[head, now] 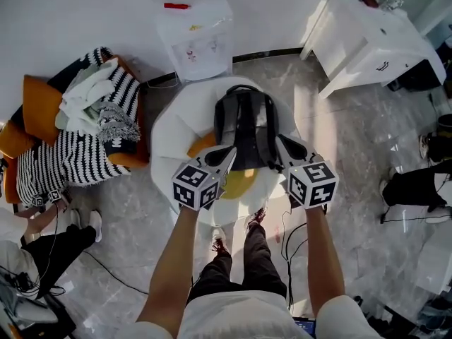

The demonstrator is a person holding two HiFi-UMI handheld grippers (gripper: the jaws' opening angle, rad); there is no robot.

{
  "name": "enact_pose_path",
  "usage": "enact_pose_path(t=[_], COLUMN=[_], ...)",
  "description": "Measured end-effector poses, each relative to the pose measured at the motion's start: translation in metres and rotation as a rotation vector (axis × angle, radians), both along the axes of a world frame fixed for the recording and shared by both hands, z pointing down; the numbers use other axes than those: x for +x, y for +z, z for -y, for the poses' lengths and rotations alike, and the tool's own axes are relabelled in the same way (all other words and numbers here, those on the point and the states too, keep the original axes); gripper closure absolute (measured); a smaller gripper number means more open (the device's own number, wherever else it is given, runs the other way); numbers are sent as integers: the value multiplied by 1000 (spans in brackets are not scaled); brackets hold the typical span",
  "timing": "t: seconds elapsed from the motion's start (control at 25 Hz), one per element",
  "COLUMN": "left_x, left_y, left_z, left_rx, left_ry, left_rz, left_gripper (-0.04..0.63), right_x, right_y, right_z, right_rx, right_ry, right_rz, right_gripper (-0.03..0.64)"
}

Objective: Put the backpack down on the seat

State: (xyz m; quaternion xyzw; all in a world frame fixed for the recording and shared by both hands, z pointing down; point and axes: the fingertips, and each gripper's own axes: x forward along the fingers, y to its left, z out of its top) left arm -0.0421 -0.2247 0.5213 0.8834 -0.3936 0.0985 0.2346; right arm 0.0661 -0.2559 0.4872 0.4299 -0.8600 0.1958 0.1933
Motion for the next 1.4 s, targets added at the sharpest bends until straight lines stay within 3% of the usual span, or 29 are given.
enact_pose_path(t=[0.16,0.4,0.6,1.04,1.4], left_x=[-4,-9,-19,-37,-43], left_y=[-22,-50,-77,-156,-209], left_z=[-9,-28,-41,-77,-109], left_rx=[18,86,129,286,374], left_ry=[-2,1,-23,-38,-45], left_rz=[-32,9,-33,20,53], left_gripper=[612,611,601,600,600], right_x=[-6,-11,-18,-29,-33], right_y=[-28,-58,-83,-150,-188], right_z=[-12,-32,-50,-95,-131], right_rx=[53,112,134,241,294], right_ry=[-9,-22,-30,-26,-39], right_rz=[5,-7,50,108,93], right_gripper=[614,614,614,614,614])
